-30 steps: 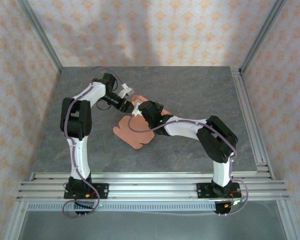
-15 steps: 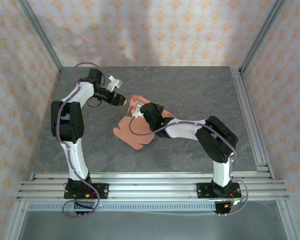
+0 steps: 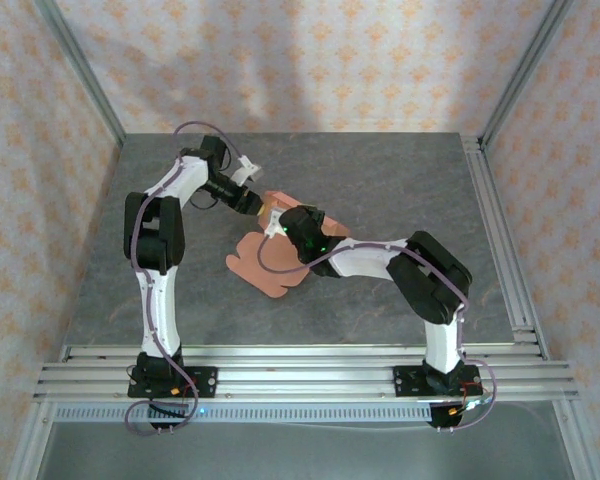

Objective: Fold the paper box

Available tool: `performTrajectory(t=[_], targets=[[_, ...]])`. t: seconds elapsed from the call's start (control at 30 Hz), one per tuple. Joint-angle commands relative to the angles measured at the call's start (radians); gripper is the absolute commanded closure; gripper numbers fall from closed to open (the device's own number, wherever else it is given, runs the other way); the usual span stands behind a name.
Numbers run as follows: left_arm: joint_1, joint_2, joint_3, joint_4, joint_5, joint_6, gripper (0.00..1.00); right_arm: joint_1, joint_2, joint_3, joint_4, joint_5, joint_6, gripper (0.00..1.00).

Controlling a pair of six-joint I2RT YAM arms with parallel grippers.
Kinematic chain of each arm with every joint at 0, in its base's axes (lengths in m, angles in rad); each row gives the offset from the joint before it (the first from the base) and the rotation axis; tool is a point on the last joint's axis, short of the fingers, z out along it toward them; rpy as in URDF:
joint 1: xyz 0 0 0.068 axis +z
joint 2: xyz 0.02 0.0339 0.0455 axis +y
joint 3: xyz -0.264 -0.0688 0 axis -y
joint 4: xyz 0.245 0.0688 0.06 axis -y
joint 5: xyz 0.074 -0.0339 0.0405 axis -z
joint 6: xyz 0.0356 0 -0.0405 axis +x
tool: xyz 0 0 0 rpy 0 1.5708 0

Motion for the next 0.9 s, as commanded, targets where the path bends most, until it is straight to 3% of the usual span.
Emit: performTrajectory(t=[0.0, 0.4, 0.87], targets=[[0.005, 0.007, 0.013, -0.060, 0.019, 0.040, 0.43, 0.010, 0.017, -0.012, 0.036, 0.025, -0.025, 1.00], [0.019, -0.003, 0.032, -0.134, 0.134, 0.115, 0.40, 0.005, 0.002, -0.012, 0.020, 0.022, 0.000, 1.00], [-0.007, 0.033, 0.076, -0.247, 0.151, 0.197, 0.44, 0.011, 0.017, 0.011, 0.040, 0.014, -0.025, 1.00]])
